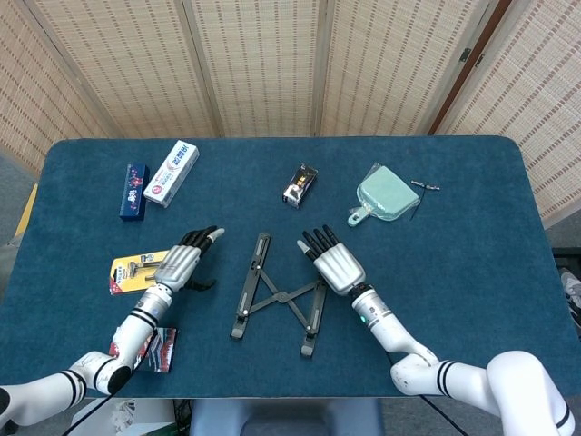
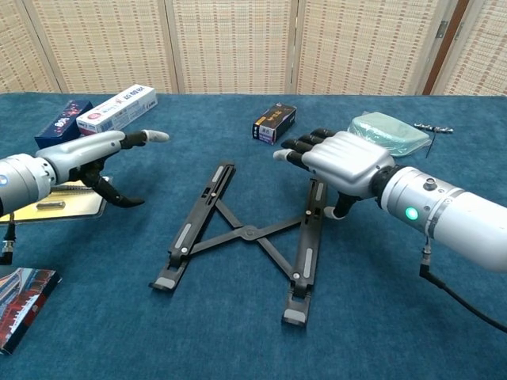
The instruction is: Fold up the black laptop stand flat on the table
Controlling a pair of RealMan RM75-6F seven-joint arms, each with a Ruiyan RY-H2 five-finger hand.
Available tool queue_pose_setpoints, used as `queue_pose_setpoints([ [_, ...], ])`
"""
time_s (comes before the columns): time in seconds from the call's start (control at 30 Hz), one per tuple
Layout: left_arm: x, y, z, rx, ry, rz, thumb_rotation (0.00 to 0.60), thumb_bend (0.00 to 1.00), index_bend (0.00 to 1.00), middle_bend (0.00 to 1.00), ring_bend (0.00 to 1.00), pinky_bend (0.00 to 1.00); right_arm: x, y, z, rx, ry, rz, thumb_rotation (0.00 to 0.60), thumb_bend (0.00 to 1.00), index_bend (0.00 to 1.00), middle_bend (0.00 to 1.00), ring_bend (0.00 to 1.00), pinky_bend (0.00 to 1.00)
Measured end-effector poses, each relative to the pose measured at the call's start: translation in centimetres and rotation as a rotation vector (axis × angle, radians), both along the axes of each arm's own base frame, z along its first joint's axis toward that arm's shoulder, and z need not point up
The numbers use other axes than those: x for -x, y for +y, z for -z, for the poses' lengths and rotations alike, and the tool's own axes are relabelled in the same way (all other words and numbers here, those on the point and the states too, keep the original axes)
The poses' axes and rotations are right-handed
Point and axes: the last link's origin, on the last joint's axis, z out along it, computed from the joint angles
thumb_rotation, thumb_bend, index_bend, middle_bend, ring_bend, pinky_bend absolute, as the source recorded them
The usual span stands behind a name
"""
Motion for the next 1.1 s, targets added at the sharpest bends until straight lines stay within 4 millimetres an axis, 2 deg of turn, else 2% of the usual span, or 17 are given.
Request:
queue_pose_setpoints([
  [0.87,-0.2,-1.5,2.3,0.018,-0.023,-0.031,0.600,0.24,0.00,0.00,0.00,0.00,-1.7,-0.4,1.2,-0.009,-0.054,-0.014,0.600,0.13,0.00,0.00,0.00,0.00],
  [1.1,0.0,-1.6,2.2,0.011,-0.010,-0.028,0.600,0.24,0.00,0.00,0.00,0.00,-1.9,-0.4,1.3,-0.015,-0.055,-0.019,0.600,0.13,0.00,0.00,0.00,0.00],
])
